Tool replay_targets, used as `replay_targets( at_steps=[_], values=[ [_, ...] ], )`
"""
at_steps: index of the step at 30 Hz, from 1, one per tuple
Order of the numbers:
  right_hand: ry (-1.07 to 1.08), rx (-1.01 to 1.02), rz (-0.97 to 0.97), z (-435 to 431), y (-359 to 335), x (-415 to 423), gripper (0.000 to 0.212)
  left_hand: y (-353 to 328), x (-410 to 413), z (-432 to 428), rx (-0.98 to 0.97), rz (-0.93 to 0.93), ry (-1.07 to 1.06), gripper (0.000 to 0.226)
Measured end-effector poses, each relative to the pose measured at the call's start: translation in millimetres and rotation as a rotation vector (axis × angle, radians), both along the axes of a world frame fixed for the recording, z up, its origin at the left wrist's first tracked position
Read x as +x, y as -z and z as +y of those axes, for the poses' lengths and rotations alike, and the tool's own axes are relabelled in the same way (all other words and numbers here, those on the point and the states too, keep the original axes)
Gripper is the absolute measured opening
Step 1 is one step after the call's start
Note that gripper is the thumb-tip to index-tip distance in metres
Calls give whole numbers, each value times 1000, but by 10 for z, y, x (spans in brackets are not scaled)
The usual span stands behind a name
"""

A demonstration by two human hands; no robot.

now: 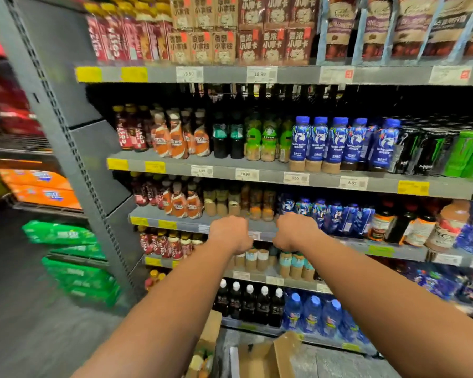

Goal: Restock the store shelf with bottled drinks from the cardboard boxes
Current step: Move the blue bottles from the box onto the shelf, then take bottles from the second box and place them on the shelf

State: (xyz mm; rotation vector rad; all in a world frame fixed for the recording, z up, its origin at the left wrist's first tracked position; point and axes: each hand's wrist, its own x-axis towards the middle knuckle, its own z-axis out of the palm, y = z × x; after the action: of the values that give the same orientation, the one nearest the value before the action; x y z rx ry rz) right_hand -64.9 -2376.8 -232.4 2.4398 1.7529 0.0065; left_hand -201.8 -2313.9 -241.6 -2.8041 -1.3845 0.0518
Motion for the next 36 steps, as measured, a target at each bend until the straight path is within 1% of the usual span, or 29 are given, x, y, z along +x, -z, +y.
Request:
replay_targets(
  at_steps=[7,11,14,20,23,25,28,32,35,36],
  values=[
    [-85,5,13,-70,-4,-711,33,37,-694,-141,-14,25,-68,35],
    [-55,-6,30,-14,-9,-1087,16,-42,-1054,-74,-5,27,-51,35],
    [-8,-2,59,53,-28,-1367,12,-79,-1368,20,-7,19,-31,33],
    [62,38,95,252,67,-2069,17,6,-2102,309,21,77,14,32],
    [89,14,132,368,208,-2372,32,101,-2380,423,-2,67,30,34],
    [107,-2,153,427,333,-2528,33,208,-2506,483,-29,54,45,31],
    [132,-42,182,496,558,-2682,35,443,-2611,573,-50,62,73,25],
    [144,-129,229,582,937,-2716,34,877,-2608,666,-133,114,103,29],
    [169,-185,272,685,1267,-2644,38,1239,-2536,770,-175,150,147,26],
    [170,-195,278,733,1379,-2614,36,1357,-2506,818,-188,159,155,25]
  ],
)
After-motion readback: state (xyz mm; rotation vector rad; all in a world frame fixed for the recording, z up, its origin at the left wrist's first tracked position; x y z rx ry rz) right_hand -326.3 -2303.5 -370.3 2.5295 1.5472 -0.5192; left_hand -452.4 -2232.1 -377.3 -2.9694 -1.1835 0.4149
